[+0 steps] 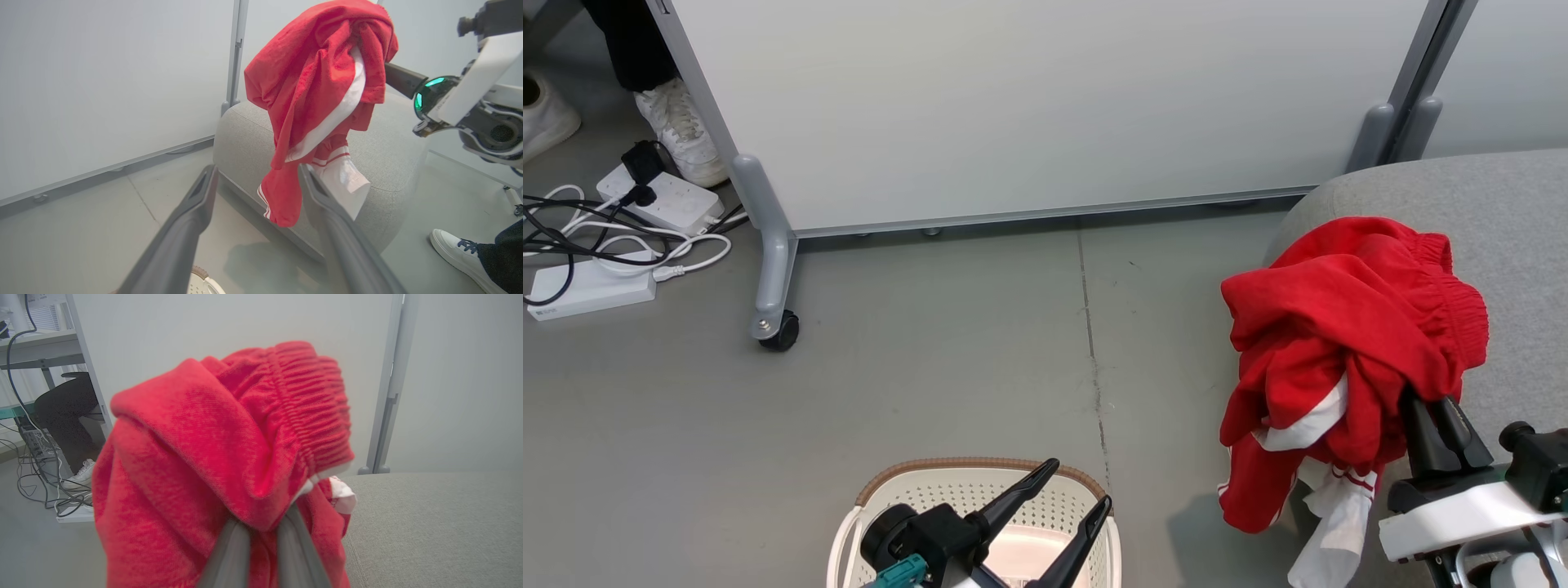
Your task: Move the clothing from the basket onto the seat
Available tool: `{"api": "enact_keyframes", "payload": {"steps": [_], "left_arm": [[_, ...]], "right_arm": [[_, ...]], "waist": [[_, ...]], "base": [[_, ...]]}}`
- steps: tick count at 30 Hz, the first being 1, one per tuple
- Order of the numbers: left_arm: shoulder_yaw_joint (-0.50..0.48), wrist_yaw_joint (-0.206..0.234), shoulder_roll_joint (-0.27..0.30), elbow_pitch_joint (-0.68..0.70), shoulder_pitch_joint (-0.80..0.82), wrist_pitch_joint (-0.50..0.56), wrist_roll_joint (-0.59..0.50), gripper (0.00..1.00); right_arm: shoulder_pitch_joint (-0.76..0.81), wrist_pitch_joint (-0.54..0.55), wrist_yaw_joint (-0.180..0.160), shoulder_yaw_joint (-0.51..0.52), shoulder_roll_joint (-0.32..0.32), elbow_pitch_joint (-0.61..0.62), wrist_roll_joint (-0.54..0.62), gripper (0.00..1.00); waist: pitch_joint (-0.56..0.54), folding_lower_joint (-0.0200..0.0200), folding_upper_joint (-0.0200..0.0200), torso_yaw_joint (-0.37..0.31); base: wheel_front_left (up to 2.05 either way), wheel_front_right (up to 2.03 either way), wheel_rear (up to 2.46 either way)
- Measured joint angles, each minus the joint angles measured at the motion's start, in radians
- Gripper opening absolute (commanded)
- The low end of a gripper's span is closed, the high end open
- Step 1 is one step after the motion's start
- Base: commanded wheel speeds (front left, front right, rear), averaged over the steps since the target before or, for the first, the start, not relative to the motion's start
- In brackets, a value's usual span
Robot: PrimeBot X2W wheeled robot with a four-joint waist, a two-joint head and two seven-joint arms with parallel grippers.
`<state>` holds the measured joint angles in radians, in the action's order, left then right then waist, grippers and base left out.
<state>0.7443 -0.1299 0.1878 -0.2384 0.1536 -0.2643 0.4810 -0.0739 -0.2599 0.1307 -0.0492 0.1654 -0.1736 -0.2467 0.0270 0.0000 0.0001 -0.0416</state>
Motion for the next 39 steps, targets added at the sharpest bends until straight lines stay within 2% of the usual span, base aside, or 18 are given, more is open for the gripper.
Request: {"api": "enact_keyframes", "payload": {"steps": [28, 39], "left_arm": [[-0.012, 0.000, -0.016, -0.015, -0.011, 0.000, 0.001, 1.00], [-0.013, 0.000, -0.012, -0.007, -0.008, 0.000, -0.005, 1.00]], "right_arm": [[-0.001, 0.000, 0.000, -0.012, 0.009, 0.003, -0.024, 0.00], [-0.017, 0.000, 0.000, -0.014, 0.002, 0.011, -0.024, 0.00]], "waist": [[-0.009, 0.0000, 0.0000, -0.011], [0.017, 0.0000, 0.0000, -0.096]], "base": [[0.00, 0.00, 0.00], [0.00, 0.00, 0.00]]}}
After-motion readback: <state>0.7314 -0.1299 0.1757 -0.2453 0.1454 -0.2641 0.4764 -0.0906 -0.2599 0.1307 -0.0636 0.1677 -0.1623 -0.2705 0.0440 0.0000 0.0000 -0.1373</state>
